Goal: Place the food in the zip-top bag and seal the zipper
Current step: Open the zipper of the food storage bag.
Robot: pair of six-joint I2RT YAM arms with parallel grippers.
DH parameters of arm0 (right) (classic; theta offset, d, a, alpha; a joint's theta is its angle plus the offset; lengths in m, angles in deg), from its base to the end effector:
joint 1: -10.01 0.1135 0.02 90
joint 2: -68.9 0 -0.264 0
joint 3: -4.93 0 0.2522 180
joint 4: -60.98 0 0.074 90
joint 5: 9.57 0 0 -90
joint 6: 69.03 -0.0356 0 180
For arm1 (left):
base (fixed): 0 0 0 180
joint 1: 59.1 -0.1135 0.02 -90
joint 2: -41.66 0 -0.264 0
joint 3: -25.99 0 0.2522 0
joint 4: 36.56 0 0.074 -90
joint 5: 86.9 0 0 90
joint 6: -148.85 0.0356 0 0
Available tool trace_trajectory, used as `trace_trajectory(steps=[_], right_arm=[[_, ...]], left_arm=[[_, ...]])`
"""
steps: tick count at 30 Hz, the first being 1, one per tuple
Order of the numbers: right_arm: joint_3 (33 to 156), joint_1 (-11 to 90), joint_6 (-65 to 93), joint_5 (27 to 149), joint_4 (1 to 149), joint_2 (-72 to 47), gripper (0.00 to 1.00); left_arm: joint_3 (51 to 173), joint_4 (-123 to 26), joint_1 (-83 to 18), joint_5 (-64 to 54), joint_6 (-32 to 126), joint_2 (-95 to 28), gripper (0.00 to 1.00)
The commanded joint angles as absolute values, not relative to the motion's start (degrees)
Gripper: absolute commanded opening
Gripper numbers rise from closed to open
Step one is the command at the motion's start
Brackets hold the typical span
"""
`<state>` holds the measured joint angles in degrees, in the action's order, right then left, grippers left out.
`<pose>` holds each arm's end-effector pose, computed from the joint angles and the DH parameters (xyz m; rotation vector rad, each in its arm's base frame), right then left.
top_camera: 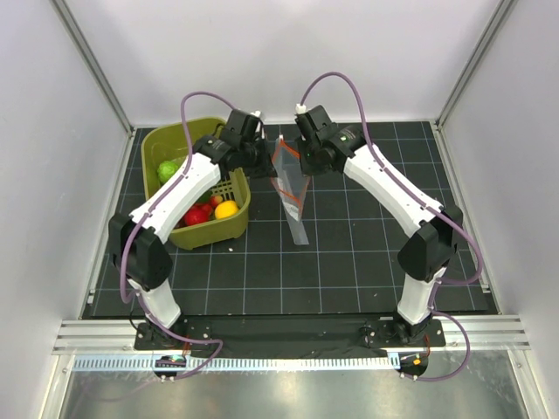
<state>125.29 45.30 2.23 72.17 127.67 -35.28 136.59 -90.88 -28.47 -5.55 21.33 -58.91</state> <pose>0.3265 0.2248 0.3554 -0.2903 2.4378 0.2422 0.3371 -0.2058 0.3407 -0.0696 2.4617 -0.7355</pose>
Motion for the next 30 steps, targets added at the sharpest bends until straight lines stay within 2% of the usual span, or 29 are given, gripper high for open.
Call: trace_trajectory(steps=[1,4,13,15,18,21,22,24,25,30], right_arm=[[130.04,44.56,5.67,59.71,132.30,-36.13,0.01],[131.62,42.11,6.55,53.38,135.47,-36.30,0.01],[131.80,39.90,5.24,49.84,138.02,-34.37,0.01],[131.98,39.90,5.59,49.40,138.11,-33.76,0.01],[132.41,39.98,6.03,50.10,137.94,-33.23,0.01],[133.64,41.03,6.29,50.90,138.29,-32.88,0.01],[133.91,41.47,6.46,50.55,138.29,-32.88,0.01],[134.00,42.18,6.64,49.58,138.55,-33.31,0.01],[134.09,42.36,6.47,49.31,138.73,-34.10,0.01],[133.56,42.36,6.29,47.21,139.43,-35.69,0.01]], left_arm=[[142.05,-98.38,-28.34,-0.08,26.15,-59.49,0.00],[143.64,-104.18,-28.34,2.21,28.96,-60.46,0.00],[141.27,-105.17,-28.34,8.28,32.48,-61.16,0.00],[141.18,-104.29,-28.34,7.15,32.74,-61.60,0.00],[141.27,-100.78,-28.34,3.28,32.84,-62.31,0.06],[142.58,-96.47,-28.25,-4.08,31.70,-63.80,0.18],[143.37,-94.81,-28.17,-5.76,31.00,-64.24,0.30],[145.83,-94.35,-28.25,-8.92,30.20,-66.08,0.39],[146.62,-94.35,-28.25,-9.29,29.94,-66.52,0.47],[147.60,-95.23,-28.43,-9.03,28.53,-66.97,0.63]])
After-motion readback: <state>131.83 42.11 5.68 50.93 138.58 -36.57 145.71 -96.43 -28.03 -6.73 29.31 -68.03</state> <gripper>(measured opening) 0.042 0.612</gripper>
